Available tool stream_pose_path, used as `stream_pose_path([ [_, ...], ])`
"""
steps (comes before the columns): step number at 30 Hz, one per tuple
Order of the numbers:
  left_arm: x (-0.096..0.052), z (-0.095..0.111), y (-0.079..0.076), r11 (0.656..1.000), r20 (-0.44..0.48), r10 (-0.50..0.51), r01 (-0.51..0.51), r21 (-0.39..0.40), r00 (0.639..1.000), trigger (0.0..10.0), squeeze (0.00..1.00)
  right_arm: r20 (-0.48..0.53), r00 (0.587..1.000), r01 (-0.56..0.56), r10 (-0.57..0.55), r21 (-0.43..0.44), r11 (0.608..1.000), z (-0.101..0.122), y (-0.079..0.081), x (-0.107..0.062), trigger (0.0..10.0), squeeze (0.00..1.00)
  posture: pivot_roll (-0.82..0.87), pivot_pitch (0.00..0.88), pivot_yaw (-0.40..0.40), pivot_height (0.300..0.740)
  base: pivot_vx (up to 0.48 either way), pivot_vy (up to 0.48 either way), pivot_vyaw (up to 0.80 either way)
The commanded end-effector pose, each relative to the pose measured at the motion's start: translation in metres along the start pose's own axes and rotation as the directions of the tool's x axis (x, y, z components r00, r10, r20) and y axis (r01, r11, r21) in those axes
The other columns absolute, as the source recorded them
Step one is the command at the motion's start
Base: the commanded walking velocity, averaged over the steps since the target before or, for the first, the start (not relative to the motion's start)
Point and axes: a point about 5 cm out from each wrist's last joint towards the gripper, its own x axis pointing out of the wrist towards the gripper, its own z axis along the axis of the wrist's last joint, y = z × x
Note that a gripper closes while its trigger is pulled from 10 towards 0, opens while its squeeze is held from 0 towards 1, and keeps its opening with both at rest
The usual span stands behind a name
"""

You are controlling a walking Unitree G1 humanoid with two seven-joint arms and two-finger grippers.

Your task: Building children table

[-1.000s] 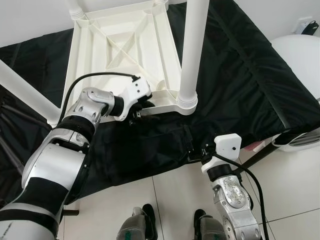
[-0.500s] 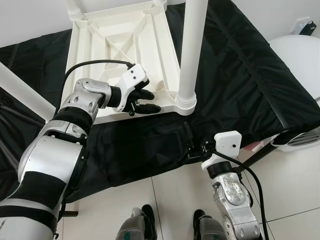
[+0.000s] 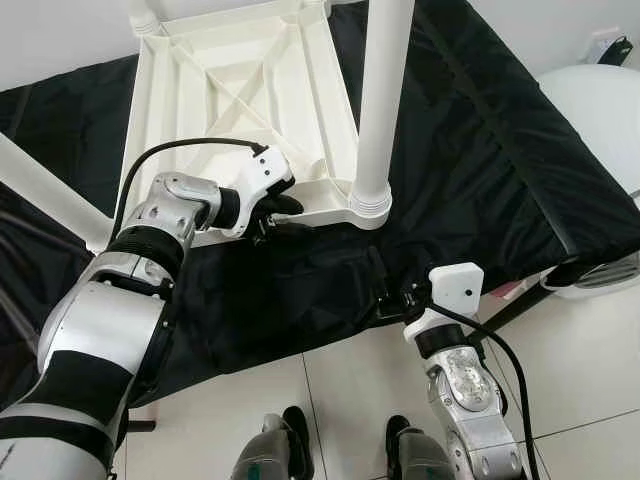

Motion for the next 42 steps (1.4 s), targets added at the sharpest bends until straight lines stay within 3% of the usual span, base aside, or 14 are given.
stream_pose_path([
  [1, -0.001, -0.013, -0.004, 0.999, -0.044, -0.027, 0.026, -0.024, 0.999, 10.0, 0.0, -0.027, 1.0, -0.009, 0.009, 0.01, 1.0, -0.004, 0.003, -0.003, 10.0, 0.0, -0.06, 0.271, 0.153, 0.74, 0.0, 0.0, 0.0],
  [14, 0.006, -0.019, -0.005, 0.998, -0.076, 0.02, -0.025, -0.066, 0.997, 10.0, 0.0, -0.032, 0.999, -0.005, 0.005, 0.0, 1.0, -0.005, 0.004, -0.005, 10.0, 0.0, -0.08, 0.262, 0.156, 0.74, 0.0, 0.0, 0.0],
  [15, 0.006, -0.019, -0.005, 0.998, -0.078, 0.024, -0.029, -0.062, 0.997, 8.7, 0.0, -0.031, 1.0, -0.005, 0.005, -0.001, 1.0, -0.004, 0.004, -0.005, 10.0, 0.0, -0.08, 0.262, 0.155, 0.74, 0.0, 0.0, 0.0],
  [16, 0.006, -0.019, -0.005, 0.998, -0.078, 0.024, -0.029, -0.062, 0.997, 8.7, 0.0, -0.031, 1.0, -0.005, 0.005, -0.001, 1.0, -0.004, 0.004, -0.005, 10.0, 0.0, -0.08, 0.262, 0.155, 0.74, 0.0, 0.0, 0.0],
  [17, 0.006, -0.019, -0.005, 0.998, -0.081, 0.028, -0.033, -0.058, 0.996, 7.0, 0.0, -0.031, 1.0, -0.005, 0.005, -0.002, 1.0, -0.004, 0.003, -0.005, 10.0, 0.0, -0.08, 0.26, 0.156, 0.74, 0.0, 0.0, 0.0],
  [18, 0.006, -0.019, -0.005, 0.998, -0.081, 0.028, -0.033, -0.058, 0.996, 7.0, 0.0, -0.031, 1.0, -0.005, 0.005, -0.002, 1.0, -0.004, 0.003, -0.005, 10.0, 0.0, -0.08, 0.26, 0.156, 0.74, 0.0, 0.0, 0.0],
  [19, 0.007, -0.02, -0.005, 0.998, -0.085, 0.033, -0.038, -0.059, 0.996, 0.0, 0.0, -0.03, 1.0, -0.004, 0.004, -0.003, 1.0, -0.004, 0.003, -0.005, 10.0, 0.0, -0.09, 0.257, 0.156, 0.74, 0.0, 0.0, 0.0],
  [33, 0.009, -0.031, -0.008, 0.998, -0.158, 0.039, -0.047, -0.046, 0.987, 0.0, 0.0, -0.029, 1.0, 0.004, -0.005, -0.017, 1.0, -0.003, 0.0, -0.005, 10.0, 0.0, -0.09, 0.26, 0.165, 0.74, 0.0, 0.0, 0.0],
  [34, 0.01, -0.033, -0.01, 0.999, -0.175, 0.032, -0.038, -0.03, 0.984, 4.0, 0.0, -0.028, 1.0, 0.006, -0.007, -0.019, 1.0, -0.003, -0.001, -0.005, 10.0, 0.0, -0.1, 0.261, 0.167, 0.74, 0.0, 0.0, 0.0],
  [35, 0.01, -0.036, -0.011, 1.0, -0.202, 0.025, -0.028, -0.011, 0.979, 10.0, 0.0, -0.029, 1.0, 0.009, -0.009, -0.022, 1.0, -0.003, -0.001, -0.005, 10.0, 0.0, -0.1, 0.262, 0.168, 0.74, 0.0, 0.0, 0.0],
  [42, 0.012, -0.041, -0.013, 0.999, -0.246, 0.038, -0.036, 0.011, 0.969, 10.0, 0.0, -0.03, 0.999, 0.014, -0.015, -0.025, 1.0, -0.003, -0.002, -0.006, 10.0, 0.0, -0.1, 0.265, 0.171, 0.74, 0.0, 0.0, 0.0],
])
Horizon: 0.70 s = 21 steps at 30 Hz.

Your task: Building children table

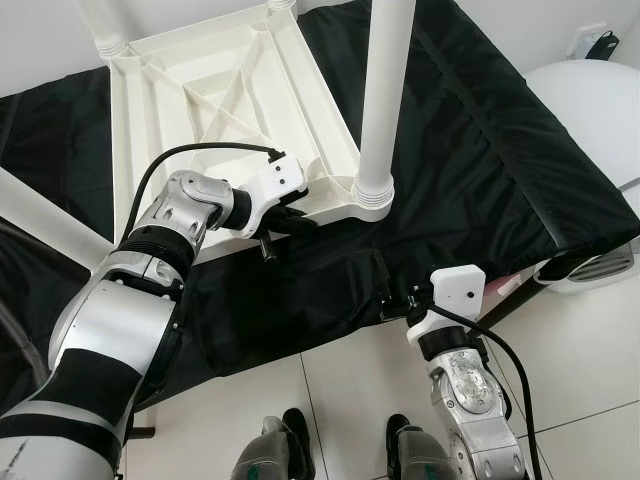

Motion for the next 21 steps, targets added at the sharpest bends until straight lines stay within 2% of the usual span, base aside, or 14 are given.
stream_pose_path([
  [1, 0.0041, -0.0376, -0.0104, 0.997, -0.154, 0.034, -0.045, -0.067, 0.988, 10.0, 0.0, -0.013, 1.0, 0.005, -0.005, -0.004, 1.0, -0.0006, 0.0, -0.0035, 10.0, 0.0, -0.1, 0.265, 0.171, 0.74, 0.0, 0.0, 0.0],
  [2, 0.0044, -0.0387, -0.0102, 0.996, -0.163, 0.045, -0.057, -0.074, 0.986, 10.0, 0.85, -0.013, 1.0, 0.007, -0.007, -0.004, 1.0, -0.0005, 0.0001, -0.0038, 10.0, 0.0, -0.1, 0.267, 0.171, 0.74, 0.0, 0.0, 0.0],
  [3, 0.0044, -0.0387, -0.0102, 0.996, -0.163, 0.045, -0.057, -0.074, 0.986, 10.0, 0.85, -0.013, 1.0, 0.007, -0.007, -0.004, 1.0, -0.0005, 0.0001, -0.0038, 10.0, 0.0, -0.1, 0.267, 0.171, 0.74, 0.0, 0.0, 0.0],
  [4, 0.0044, -0.0405, -0.0099, 0.994, -0.18, 0.054, -0.07, -0.085, 0.982, 10.0, 1.0, -0.014, 1.0, 0.01, -0.01, -0.005, 1.0, -0.0005, 0.0, -0.0042, 10.0, 0.0, -0.1, 0.267, 0.173, 0.74, 0.0, 0.0, 0.0],
  [7, 0.0045, -0.0417, -0.0097, 0.994, -0.199, 0.063, -0.079, -0.07, 0.978, 10.0, 1.0, -0.015, 1.0, 0.012, -0.012, -0.004, 1.0, -0.0007, -0.0003, -0.0045, 10.0, 0.0, -0.1, 0.267, 0.172, 0.74, 0.0, 0.0, 0.0],
  [8, 0.0046, -0.0424, -0.0097, 0.994, -0.207, 0.068, -0.083, -0.065, 0.976, 10.0, 0.88, -0.016, 1.0, 0.012, -0.013, -0.006, 1.0, -0.0008, -0.0004, -0.0045, 10.0, 0.0, -0.1, 0.266, 0.173, 0.74, 0.0, 0.0, 0.0],
  [9, 0.0046, -0.0424, -0.0097, 0.994, -0.207, 0.068, -0.083, -0.065, 0.976, 10.0, 0.88, -0.016, 1.0, 0.012, -0.013, -0.006, 1.0, -0.0008, -0.0004, -0.0045, 10.0, 0.0, -0.1, 0.266, 0.173, 0.74, 0.0, 0.0, 0.0],
  [10, 0.0048, -0.0426, -0.0095, 0.994, -0.211, 0.073, -0.088, -0.06, 0.975, 10.0, 0.0, -0.016, 1.0, 0.012, -0.013, -0.006, 1.0, -0.0008, -0.0003, -0.0044, 10.0, 0.0, -0.1, 0.266, 0.173, 0.74, 0.0, 0.0, 0.0],
  [13, 0.0047, -0.0414, -0.0083, 0.992, -0.206, 0.084, -0.102, -0.076, 0.975, 10.0, 0.0, -0.015, 1.0, 0.014, -0.014, -0.005, 1.0, -0.0008, -0.0003, -0.0039, 10.0, 0.0, -0.1, 0.264, 0.174, 0.74, 0.0, 0.0, 0.0],
  [14, 0.0046, -0.0411, -0.0079, 0.991, -0.204, 0.088, -0.106, -0.078, 0.975, 9.1, 0.0, -0.015, 1.0, 0.014, -0.015, -0.005, 1.0, -0.0008, -0.0003, -0.0039, 10.0, 0.0, -0.1, 0.264, 0.174, 0.74, 0.0, 0.0, 0.0],
  [15, 0.0044, -0.0407, -0.0074, 0.991, -0.206, 0.092, -0.11, -0.076, 0.974, 4.7, 0.0, -0.015, 1.0, 0.015, -0.015, -0.006, 1.0, -0.0008, -0.0004, -0.0037, 10.0, 0.0, -0.1, 0.263, 0.177, 0.74, 0.0, 0.0, 0.0],
  [16, 0.0043, -0.0405, -0.007, 0.991, -0.207, 0.095, -0.113, -0.073, 0.974, 4.7, 0.0, -0.015, 1.0, 0.016, -0.016, -0.006, 1.0, -0.0008, -0.0005, -0.0036, 10.0, 0.0, -0.1, 0.263, 0.177, 0.74, 0.0, 0.0, 0.0],
  [17, 0.0043, -0.0396, -0.0065, 0.99, -0.197, 0.101, -0.119, -0.08, 0.975, 0.0, 0.0, -0.015, 1.0, 0.017, -0.017, -0.007, 1.0, -0.0011, -0.0006, -0.0037, 10.0, 0.0, -0.1, 0.26, 0.177, 0.74, 0.0, 0.0, 0.0],
  [21, 0.0039, -0.0382, -0.0057, 0.99, -0.185, 0.107, -0.123, -0.076, 0.977, 0.0, 0.0, -0.016, 1.0, 0.018, -0.018, -0.009, 1.0, -0.0013, -0.0008, -0.0036, 10.0, 0.0, -0.1, 0.26, 0.176, 0.74, 0.0, 0.0, 0.0],
])
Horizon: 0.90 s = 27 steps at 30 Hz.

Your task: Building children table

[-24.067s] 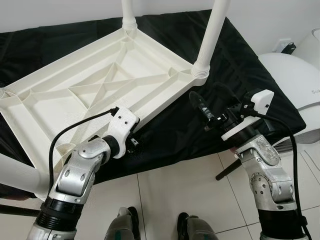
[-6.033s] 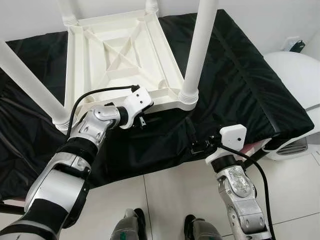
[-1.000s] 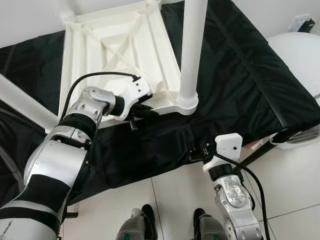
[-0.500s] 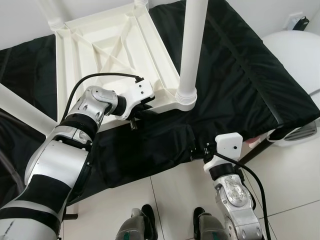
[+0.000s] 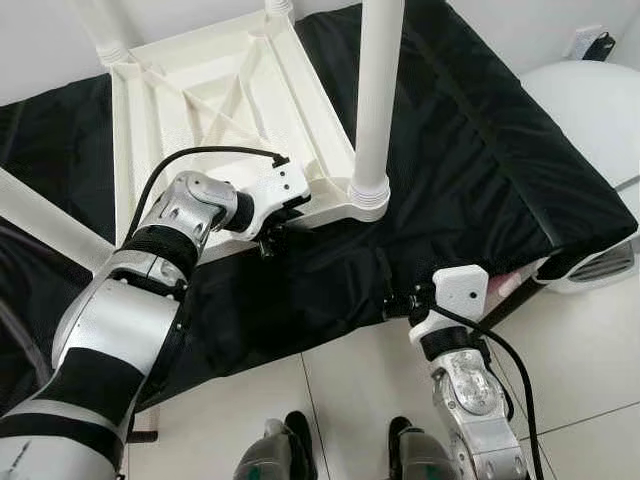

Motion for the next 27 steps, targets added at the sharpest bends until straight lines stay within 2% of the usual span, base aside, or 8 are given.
stream_pose_path([
  [1, 0.003, -0.036, -0.006, 0.993, -0.129, 0.082, -0.091, -0.073, 0.988, 0.0, 0.0, -0.02, 1.0, 0.003, -0.003, 0.0, 1.0, -0.003, 0.0, -0.003, 10.0, 0.0, -0.1, 0.26, 0.176, 0.74, 0.0, 0.0, 0.0],
  [12, 0.002, -0.046, -0.011, 0.992, -0.141, 0.089, -0.101, -0.079, 0.986, 0.0, 0.0, -0.007, 1.0, 0.004, -0.005, -0.009, 1.0, -0.001, -0.002, 0.001, 10.0, 0.0, -0.1, 0.251, 0.171, 0.74, 0.0, 0.0, 0.0],
  [17, -0.013, -0.026, 0.008, 0.961, 0.036, 0.219, -0.209, -0.181, 0.975, 0.0, 0.0, -0.002, 1.0, 0.008, -0.008, -0.02, 1.0, -0.002, -0.007, 0.006, 10.0, 0.0, -0.09, 0.243, 0.159, 0.74, 0.0, 0.0, 0.0],
  [21, -0.024, -0.009, 0.021, 0.945, 0.122, 0.285, -0.257, -0.202, 0.951, 0.0, 0.0, 0.003, 1.0, -0.003, 0.003, -0.025, 1.0, -0.003, -0.009, 0.012, 10.0, 0.0, -0.08, 0.235, 0.148, 0.74, 0.0, 0.0, 0.0],
  [22, -0.027, -0.005, 0.024, 0.941, 0.145, 0.302, -0.269, -0.206, 0.942, 0.0, 0.0, 0.006, 1.0, -0.006, 0.006, -0.027, 1.0, -0.004, -0.01, 0.014, 10.0, 0.0, -0.08, 0.231, 0.144, 0.74, 0.0, 0.0, 0.0],
  [23, -0.041, 0.012, 0.035, 0.922, 0.223, 0.362, -0.313, -0.228, 0.905, 0.0, 0.0, 0.011, 1.0, -0.028, 0.028, -0.035, 0.999, -0.006, -0.013, 0.025, 10.0, 0.0, -0.07, 0.222, 0.141, 0.74, 0.0, 0.0, 0.0],
  [26, -0.046, 0.017, 0.038, 0.916, 0.25, 0.38, -0.325, -0.235, 0.89, 0.0, 0.0, 0.016, 0.999, -0.039, 0.04, -0.045, 0.998, -0.007, -0.014, 0.03, 10.0, 0.0, -0.07, 0.216, 0.136, 0.74, 0.0, 0.0, 0.0],
  [27, -0.054, 0.026, 0.042, 0.913, 0.288, 0.394, -0.336, -0.231, 0.873, 0.0, 0.0, 0.02, 0.999, -0.049, 0.05, -0.045, 0.998, -0.009, -0.018, 0.039, 10.0, 0.0, -0.07, 0.21, 0.135, 0.74, 0.0, 0.0, 0.0],
])
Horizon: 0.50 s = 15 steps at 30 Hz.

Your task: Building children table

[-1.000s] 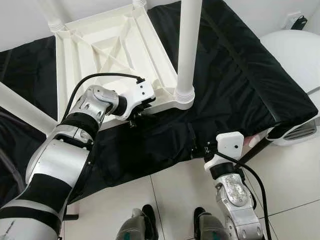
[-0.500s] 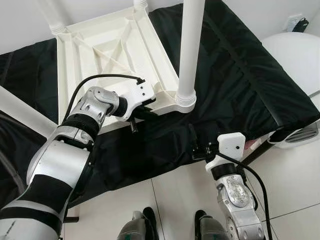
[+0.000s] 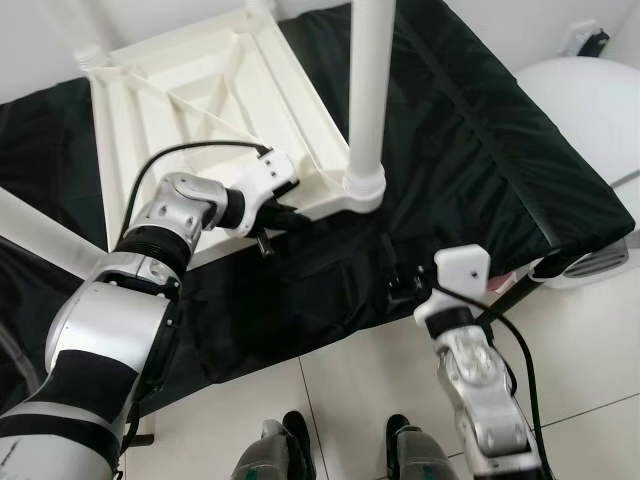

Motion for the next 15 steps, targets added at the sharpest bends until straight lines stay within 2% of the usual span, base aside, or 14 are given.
stream_pose_path([
  [1, -0.024, 0.022, 0.026, 0.963, 0.171, 0.268, -0.259, -0.074, 0.948, 0.0, 0.0, -0.021, 1.0, -0.009, 0.01, 0.02, 1.0, -0.007, 0.001, -0.003, 10.0, 0.0, -0.07, 0.21, 0.135, 0.74, 0.0, 0.0, 0.0],
  [3, -0.027, 0.028, 0.028, 0.962, 0.194, 0.272, -0.263, -0.068, 0.943, 0.0, 0.0, -0.018, 1.0, -0.014, 0.014, 0.022, 1.0, -0.009, -0.001, 0.003, 10.0, 0.0, -0.07, 0.208, 0.135, 0.74, 0.0, 0.0, 0.0],
  [5, -0.037, 0.047, 0.031, 0.959, 0.267, 0.281, -0.277, -0.055, 0.922, 0.0, 0.0, 0.006, 1.0, -0.027, 0.027, 0.011, 1.0, -0.009, -0.007, 0.024, 10.0, 0.0, -0.06, 0.193, 0.132, 0.74, 0.0, 0.0, 0.0],
  [8, -0.039, 0.052, 0.032, 0.959, 0.287, 0.282, -0.279, -0.05, 0.916, 0.0, 0.0, 0.015, 0.999, -0.028, 0.028, 0.002, 1.0, -0.008, -0.009, 0.031, 10.0, 0.0, -0.06, 0.193, 0.132, 0.74, 0.0, 0.0, 0.0],
  [9, -0.043, 0.062, 0.032, 0.96, 0.325, 0.278, -0.277, -0.05, 0.904, 0.0, 0.0, 0.031, 0.999, -0.035, 0.035, -0.005, 0.999, -0.005, -0.01, 0.044, 10.0, 0.0, -0.06, 0.179, 0.128, 0.74, 0.0, 0.0, 0.0],
  [10, -0.043, 0.062, 0.032, 0.96, 0.325, 0.278, -0.277, -0.05, 0.904, 0.0, 0.0, 0.031, 0.999, -0.035, 0.035, -0.005, 0.999, -0.005, -0.01, 0.044, 10.0, 0.0, -0.06, 0.179, 0.128, 0.74, 0.0, 0.0, 0.0],
  [11, -0.046, 0.075, 0.028, 0.964, 0.378, 0.256, -0.262, -0.038, 0.89, 0.0, 0.0, 0.044, 0.998, -0.044, 0.044, -0.008, 0.999, -0.002, -0.012, 0.062, 10.0, 0.0, -0.05, 0.168, 0.118, 0.74, 0.0, 0.0, 0.0],
  [12, -0.046, 0.075, 0.028, 0.964, 0.378, 0.256, -0.262, -0.038, 0.89, 0.0, 0.0, 0.044, 0.998, -0.044, 0.044, -0.008, 0.999, -0.002, -0.012, 0.062, 10.0, 0.0, -0.05, 0.168, 0.118, 0.74, 0.0, 0.0, 0.0],
  [14, -0.05, 0.096, 0.019, 0.973, 0.461, 0.211, -0.23, -0.016, 0.862, 0.0, 0.0, 0.056, 0.996, -0.062, 0.063, -0.013, 0.998, 0.006, -0.013, 0.09, 10.0, 0.0, -0.05, 0.16, 0.114, 0.74, 0.0, 0.0, 0.0],
  [15, -0.05, 0.096, 0.019, 0.973, 0.461, 0.211, -0.23, -0.016, 0.862, 0.0, 0.0, 0.056, 0.996, -0.062, 0.063, -0.013, 0.998, 0.006, -0.013, 0.09, 10.0, 0.0, -0.05, 0.16, 0.114, 0.74, 0.0, 0.0, 0.0],
])
